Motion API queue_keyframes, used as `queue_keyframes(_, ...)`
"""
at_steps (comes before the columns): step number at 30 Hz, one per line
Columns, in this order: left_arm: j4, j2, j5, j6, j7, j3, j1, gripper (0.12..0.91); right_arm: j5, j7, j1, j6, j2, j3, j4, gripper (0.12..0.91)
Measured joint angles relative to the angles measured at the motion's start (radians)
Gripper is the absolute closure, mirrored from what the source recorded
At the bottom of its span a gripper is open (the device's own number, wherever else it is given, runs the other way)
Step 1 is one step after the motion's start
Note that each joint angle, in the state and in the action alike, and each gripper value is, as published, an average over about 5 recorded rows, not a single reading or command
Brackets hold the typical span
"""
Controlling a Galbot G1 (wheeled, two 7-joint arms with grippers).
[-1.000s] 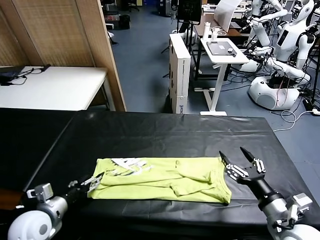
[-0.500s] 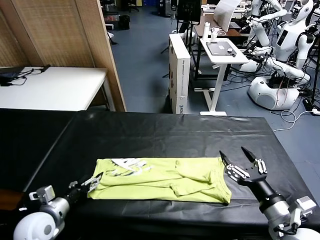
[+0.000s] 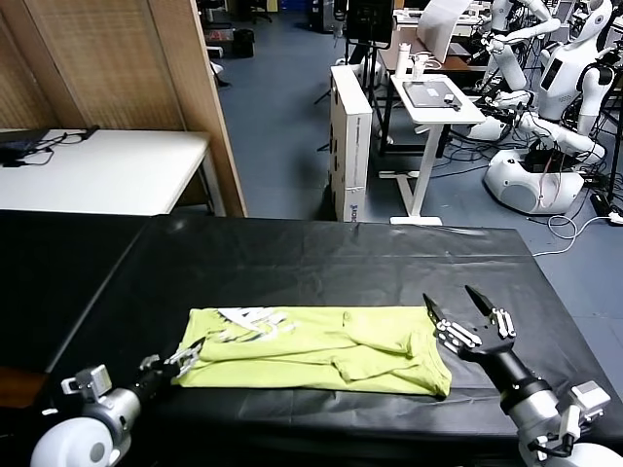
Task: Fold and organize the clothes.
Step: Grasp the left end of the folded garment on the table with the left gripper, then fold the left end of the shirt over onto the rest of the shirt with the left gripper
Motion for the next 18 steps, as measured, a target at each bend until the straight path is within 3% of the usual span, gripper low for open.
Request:
queue_keyframes(3,-0.012,-0.003,-0.005,0.004,-0.006,0.0,0.002,0.838,-0.002,0.001,0.004,0.0,0.0,-0.005,0.0,0.118)
queue_keyframes(9,-0.041,0.003,0.043,-0.004,-0.011,-0.018,0.005,0.853,-0.011,0.004,0.012,0.0,0.004,-0.017,-0.006,0.118)
queue_keyframes(14,-0.039,0.039,0.212,-0.075,0.023,-0.055,0.018,0.853,-0.013,0.011,0.015,0.001,0.009,-0.021,-0.012,0.118)
queue_keyframes(18,-0.042,0.076,0.352,-0.126,0.027,-0.102,0.035,0.853,-0.02,0.017,0.019,0.002,0.011,-0.025,-0.021,0.118)
